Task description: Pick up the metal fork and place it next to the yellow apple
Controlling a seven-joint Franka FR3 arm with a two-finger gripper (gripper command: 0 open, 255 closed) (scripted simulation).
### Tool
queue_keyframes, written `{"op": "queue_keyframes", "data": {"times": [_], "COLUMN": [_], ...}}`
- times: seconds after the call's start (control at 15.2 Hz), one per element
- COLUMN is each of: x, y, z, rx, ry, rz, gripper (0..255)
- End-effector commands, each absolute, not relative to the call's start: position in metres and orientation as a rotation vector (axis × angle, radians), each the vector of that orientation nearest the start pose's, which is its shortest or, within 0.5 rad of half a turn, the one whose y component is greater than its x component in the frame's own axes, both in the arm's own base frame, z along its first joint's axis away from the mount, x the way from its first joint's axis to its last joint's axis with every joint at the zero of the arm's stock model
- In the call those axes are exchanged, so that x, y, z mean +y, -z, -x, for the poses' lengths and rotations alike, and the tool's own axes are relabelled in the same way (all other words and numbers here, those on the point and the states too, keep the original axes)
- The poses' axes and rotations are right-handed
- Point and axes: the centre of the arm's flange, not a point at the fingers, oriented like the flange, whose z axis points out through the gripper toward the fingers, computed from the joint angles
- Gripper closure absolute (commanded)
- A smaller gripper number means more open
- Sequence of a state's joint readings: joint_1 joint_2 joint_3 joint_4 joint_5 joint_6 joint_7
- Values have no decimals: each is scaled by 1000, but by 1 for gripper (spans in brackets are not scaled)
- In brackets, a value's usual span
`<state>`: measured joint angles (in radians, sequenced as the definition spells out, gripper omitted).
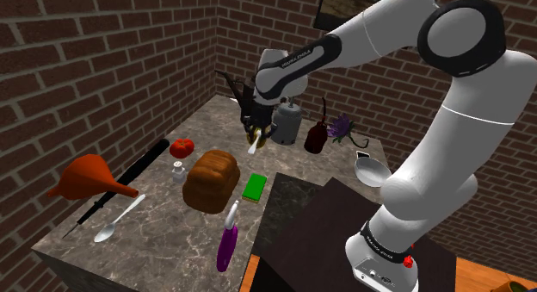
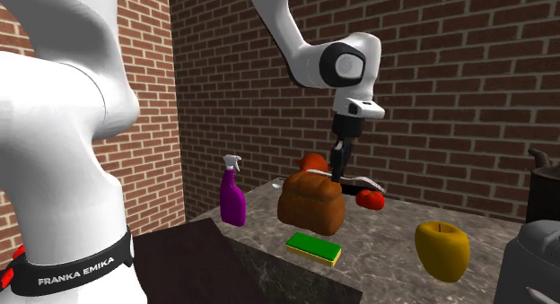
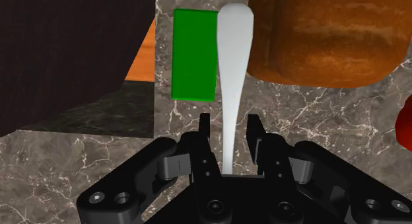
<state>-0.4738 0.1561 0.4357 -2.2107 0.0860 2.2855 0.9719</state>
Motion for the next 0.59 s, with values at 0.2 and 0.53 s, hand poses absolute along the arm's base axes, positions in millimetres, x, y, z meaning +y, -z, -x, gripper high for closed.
{"op": "queue_keyframes", "data": {"times": [0.2, 0.53], "x": [-89, -155], "y": [-310, -310], "z": [-535, -533], "rx": [1555, 1555], "ry": [-183, -183], "rz": [2626, 2626], "gripper": [255, 255]}}
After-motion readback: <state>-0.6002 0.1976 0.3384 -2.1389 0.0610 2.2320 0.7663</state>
